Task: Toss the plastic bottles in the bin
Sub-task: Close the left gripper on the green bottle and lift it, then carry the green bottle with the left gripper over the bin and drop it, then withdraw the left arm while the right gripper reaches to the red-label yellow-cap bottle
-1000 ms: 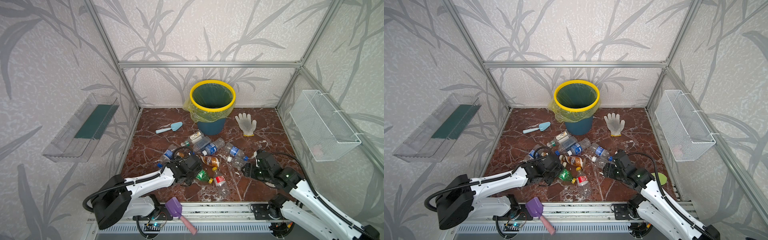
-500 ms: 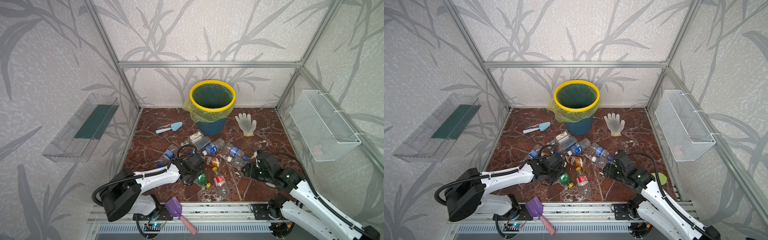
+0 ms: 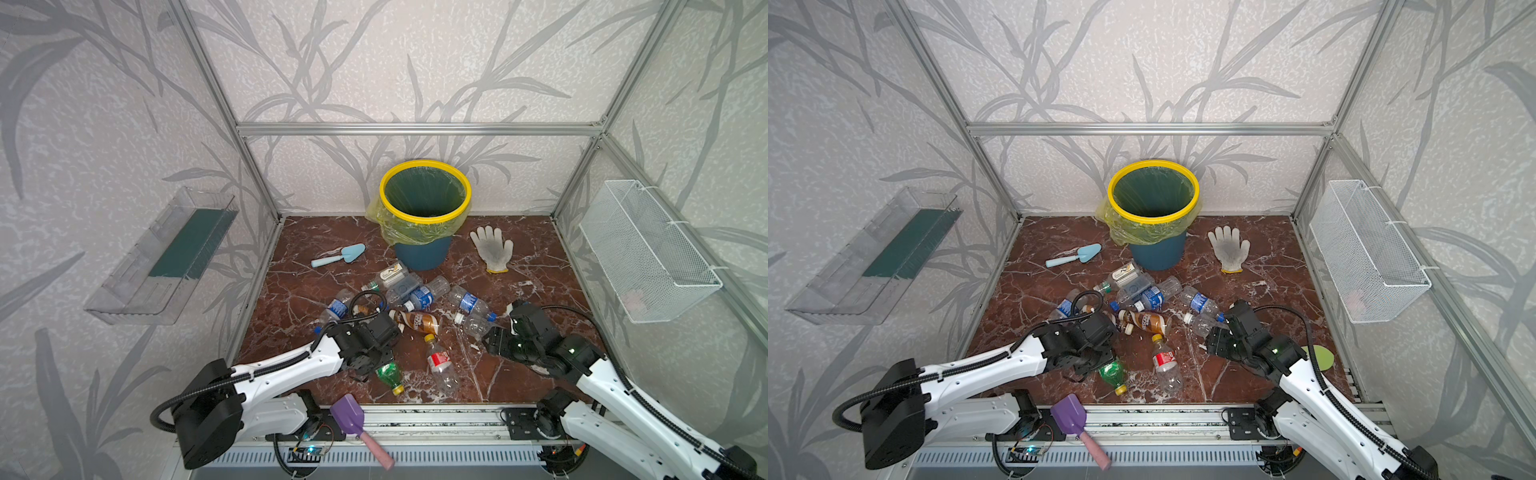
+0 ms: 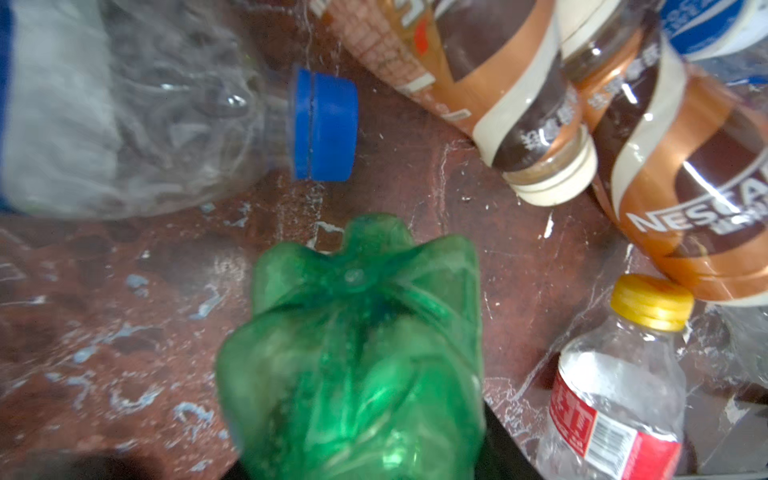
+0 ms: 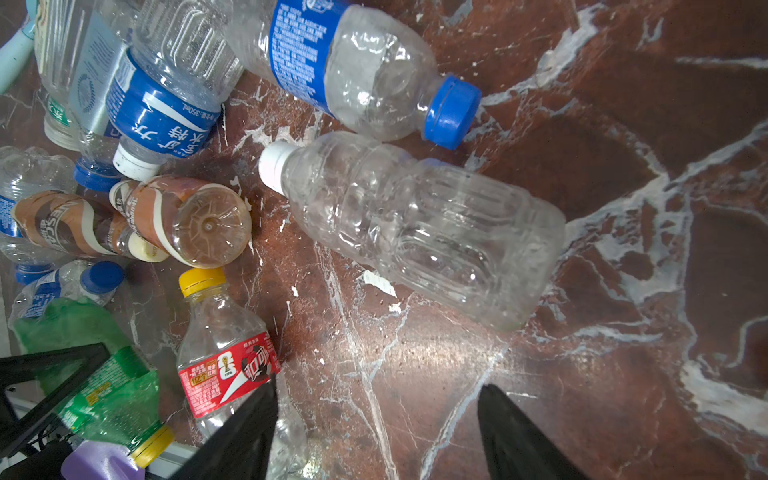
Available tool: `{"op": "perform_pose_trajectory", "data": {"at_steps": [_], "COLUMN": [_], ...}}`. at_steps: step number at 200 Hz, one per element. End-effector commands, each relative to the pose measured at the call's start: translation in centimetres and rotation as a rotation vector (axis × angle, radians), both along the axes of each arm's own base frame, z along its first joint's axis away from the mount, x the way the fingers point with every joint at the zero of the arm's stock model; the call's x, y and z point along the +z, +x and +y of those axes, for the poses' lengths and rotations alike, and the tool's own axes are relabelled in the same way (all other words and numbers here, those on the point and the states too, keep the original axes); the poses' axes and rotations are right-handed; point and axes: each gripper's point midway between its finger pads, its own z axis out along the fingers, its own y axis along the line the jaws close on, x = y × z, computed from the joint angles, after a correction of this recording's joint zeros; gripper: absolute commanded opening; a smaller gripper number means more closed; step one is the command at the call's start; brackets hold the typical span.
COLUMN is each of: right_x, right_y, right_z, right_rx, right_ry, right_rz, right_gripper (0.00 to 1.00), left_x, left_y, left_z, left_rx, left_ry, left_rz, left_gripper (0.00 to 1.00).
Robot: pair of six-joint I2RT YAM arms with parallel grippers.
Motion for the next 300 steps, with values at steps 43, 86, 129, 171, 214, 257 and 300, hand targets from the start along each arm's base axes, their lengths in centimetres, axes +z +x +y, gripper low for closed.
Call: {"op": "perform_pose_trajectory", "data": {"at_steps": [43,86,129,171,214,257,300], "right_x": [1.3,3.7,3.6,2.7,2.1,1.2,0.3], "right_y": [0.1,-0.6,-0.8,-0.1,0.0,-0.9,-2.7], "right_z": [-0.6,-2.0,-2.6,-1.7,-0.9,0.6,3.0], "right_rx": [0.0,-0.026,-0.051,-0.031,-0.021,0.025,0.131], "right_ry": [-0.026,-0.043,-0.044,-0.042,-0.012,0.037,-0.013], "right_rz": [-0.026,-0.07,-0.08,-0.052,-0.028,0.035,0.097], "right_gripper": [0.77,0.77,0.79,0.79,0.78,0.75,0.74], "left_x": [28.3,44.3,41.5,32.5,17.6,10.8,7.0], "left_y": [14.9,25.6,17.5,9.5,4.5,2.5,1.8], "left_z": [-2.2,-3.3,1.0,5.4,6.2,6.4,5.8], "left_rx": [-0.082,-0.078,-0.08,-0.064,-0.013,0.0,-0.021], "left_ry": [-0.131,-0.331,-0.238,-0.176,-0.205,-0.205,-0.195], "left_rz": [-0.611,-0.879,-0.913,-0.739,-0.427,-0.292,-0.186], "left_gripper": [0.46,0.99,0.99,0.94,0.85,0.84,0.84]}}
